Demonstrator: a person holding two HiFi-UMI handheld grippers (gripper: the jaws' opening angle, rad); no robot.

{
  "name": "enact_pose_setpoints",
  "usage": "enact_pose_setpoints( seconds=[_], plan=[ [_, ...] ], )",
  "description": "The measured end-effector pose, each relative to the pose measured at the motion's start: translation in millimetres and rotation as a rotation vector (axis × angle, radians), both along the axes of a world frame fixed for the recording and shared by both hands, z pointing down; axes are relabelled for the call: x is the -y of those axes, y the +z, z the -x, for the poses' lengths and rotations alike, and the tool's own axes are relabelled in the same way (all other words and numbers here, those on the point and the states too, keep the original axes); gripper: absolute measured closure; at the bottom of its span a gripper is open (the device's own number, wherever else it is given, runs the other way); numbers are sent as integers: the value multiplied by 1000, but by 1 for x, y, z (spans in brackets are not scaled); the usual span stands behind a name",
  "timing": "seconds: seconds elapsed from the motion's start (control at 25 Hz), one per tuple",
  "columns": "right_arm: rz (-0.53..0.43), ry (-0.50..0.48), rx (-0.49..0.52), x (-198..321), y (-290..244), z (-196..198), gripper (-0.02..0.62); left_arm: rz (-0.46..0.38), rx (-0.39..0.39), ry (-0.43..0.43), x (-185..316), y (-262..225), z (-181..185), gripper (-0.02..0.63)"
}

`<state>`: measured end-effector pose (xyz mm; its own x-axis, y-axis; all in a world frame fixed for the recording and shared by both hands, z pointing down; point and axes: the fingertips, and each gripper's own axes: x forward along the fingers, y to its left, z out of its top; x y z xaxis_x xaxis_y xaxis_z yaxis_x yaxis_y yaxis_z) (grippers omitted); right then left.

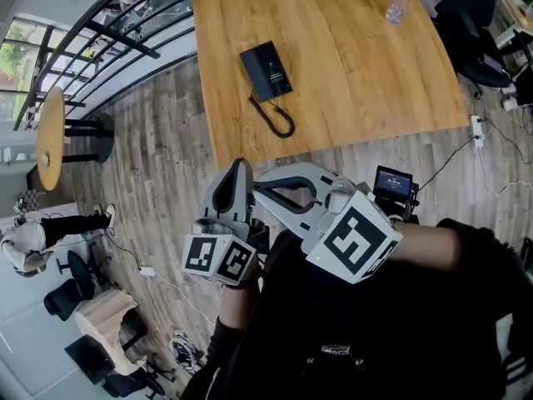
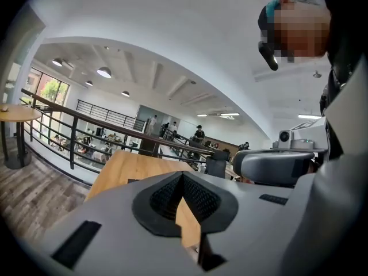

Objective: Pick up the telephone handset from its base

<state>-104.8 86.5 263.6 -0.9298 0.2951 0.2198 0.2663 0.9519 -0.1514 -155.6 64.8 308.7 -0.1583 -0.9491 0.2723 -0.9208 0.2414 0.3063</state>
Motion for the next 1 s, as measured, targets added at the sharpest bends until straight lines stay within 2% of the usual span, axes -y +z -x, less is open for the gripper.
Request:
enact_pose_setpoints(
  seconds=[0.36,0.52,0.76,1.0],
  plan=[
    [33,38,8,40,-1,-6,577,50,2,54,44,6,-5,600],
    [44,94,30,55,-4,-10,577,63,3,94,57,8,-5,600],
    [29,193,40,84,-8,-15,577,40,-8,217,97,5,-15,600],
    [-15,322,56,116,-17,-18,577,-1,-21,387,148,2,-25,600]
  ],
)
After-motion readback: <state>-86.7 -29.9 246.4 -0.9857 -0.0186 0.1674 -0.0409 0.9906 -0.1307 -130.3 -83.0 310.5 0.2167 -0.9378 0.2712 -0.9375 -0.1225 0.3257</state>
